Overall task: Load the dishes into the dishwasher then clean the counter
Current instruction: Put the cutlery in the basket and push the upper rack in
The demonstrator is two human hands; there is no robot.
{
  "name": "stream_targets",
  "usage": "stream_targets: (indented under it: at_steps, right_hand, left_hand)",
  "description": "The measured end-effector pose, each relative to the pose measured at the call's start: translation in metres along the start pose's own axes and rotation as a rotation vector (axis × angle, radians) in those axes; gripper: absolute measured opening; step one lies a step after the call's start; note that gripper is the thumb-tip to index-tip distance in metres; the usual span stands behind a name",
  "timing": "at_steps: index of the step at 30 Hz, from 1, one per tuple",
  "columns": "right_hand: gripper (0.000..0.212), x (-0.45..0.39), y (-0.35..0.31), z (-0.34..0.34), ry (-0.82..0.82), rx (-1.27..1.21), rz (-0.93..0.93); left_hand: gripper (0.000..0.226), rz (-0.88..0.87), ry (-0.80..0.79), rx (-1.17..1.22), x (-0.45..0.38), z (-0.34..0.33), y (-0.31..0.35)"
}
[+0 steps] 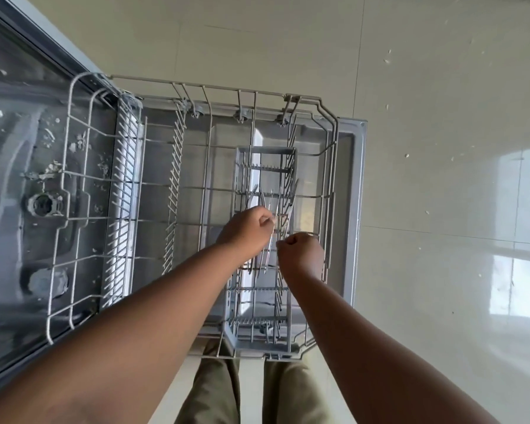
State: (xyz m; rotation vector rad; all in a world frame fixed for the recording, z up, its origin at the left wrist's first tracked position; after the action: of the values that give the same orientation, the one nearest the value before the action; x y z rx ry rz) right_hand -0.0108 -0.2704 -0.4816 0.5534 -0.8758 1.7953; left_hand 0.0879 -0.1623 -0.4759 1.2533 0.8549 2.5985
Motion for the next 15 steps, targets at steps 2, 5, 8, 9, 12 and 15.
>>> stream_targets:
  at_steps: [2, 5, 8, 9, 12, 15]
  right_hand:
    - [0.025, 0.003, -0.003, 0.000, 0.039, 0.010, 0.058]
    - [0.019, 0.010, -0.004, -0.002, 0.080, 0.043, 0.161]
    - [0.019, 0.013, 0.002, -0.011, 0.054, 0.125, 0.175]
    - [0.019, 0.012, 0.004, -0.014, 0.043, 0.143, 0.161]
    - [0.017, 0.004, 0.006, -0.018, 0.033, 0.153, 0.102]
    - [0.017, -0.003, 0.005, -0.023, 0.021, 0.114, 0.040]
  left_hand:
    - [0.018, -0.012, 0.037, 0.001, 0.004, 0.005, -0.008]
    - [0.018, -0.044, 0.067, 0.004, 0.009, 0.007, -0.018]
    - [0.018, -0.062, 0.087, -0.002, 0.013, 0.009, -0.027]
    - [0.017, -0.068, 0.093, -0.007, 0.013, 0.009, -0.029]
    - [0.020, -0.112, 0.118, -0.021, 0.013, 0.010, -0.028]
    - [0.022, -0.186, 0.169, -0.028, 0.015, 0.016, -0.021]
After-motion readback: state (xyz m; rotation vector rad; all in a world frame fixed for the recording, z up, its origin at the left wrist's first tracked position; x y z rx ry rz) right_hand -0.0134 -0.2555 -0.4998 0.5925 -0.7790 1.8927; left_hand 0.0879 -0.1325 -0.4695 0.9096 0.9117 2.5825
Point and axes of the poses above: each hand's wrist, its own x-axis away from the middle knuckle, its own z-axis out of the back of the hand, y = z × x, the point moved 8 cm from there along -x, towards the middle knuckle, and after that the axes turned 2 degrees about x, right-handed, at the moved point
